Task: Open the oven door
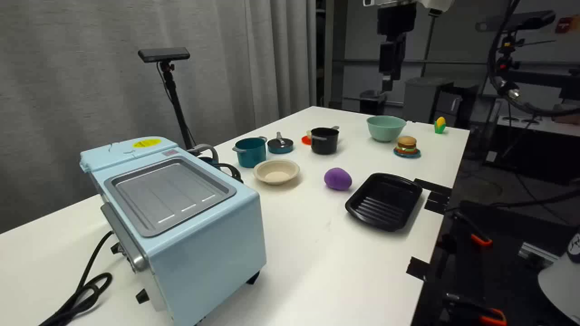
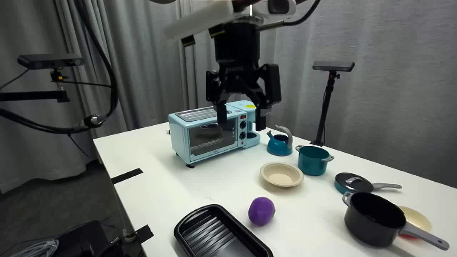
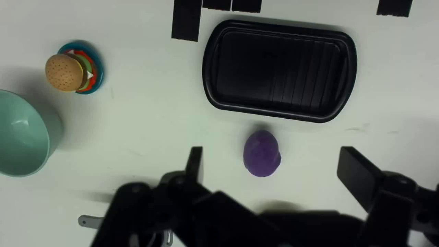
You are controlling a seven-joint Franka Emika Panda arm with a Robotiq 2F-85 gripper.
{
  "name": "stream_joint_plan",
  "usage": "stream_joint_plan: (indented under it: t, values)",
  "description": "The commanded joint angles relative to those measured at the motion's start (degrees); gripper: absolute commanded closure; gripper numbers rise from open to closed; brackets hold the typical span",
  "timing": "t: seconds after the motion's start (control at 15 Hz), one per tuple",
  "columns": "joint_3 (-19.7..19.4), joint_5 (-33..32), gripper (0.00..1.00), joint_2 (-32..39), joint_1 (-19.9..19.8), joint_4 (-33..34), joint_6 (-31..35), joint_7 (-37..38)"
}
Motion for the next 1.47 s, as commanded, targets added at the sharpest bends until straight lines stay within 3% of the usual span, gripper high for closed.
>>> stream_joint_plan:
  t: [0.0, 0.67, 1.4]
  values:
    - [-0.11, -0.03, 0.0, 0.03, 0.15, 0.1, -0.14, 0.04]
    - [-0.11, -0.03, 0.0, 0.03, 0.15, 0.1, -0.13, 0.04]
    - [4.12, 0.55, 0.0, 7.3, 3.88, 10.83, -1.91, -0.51]
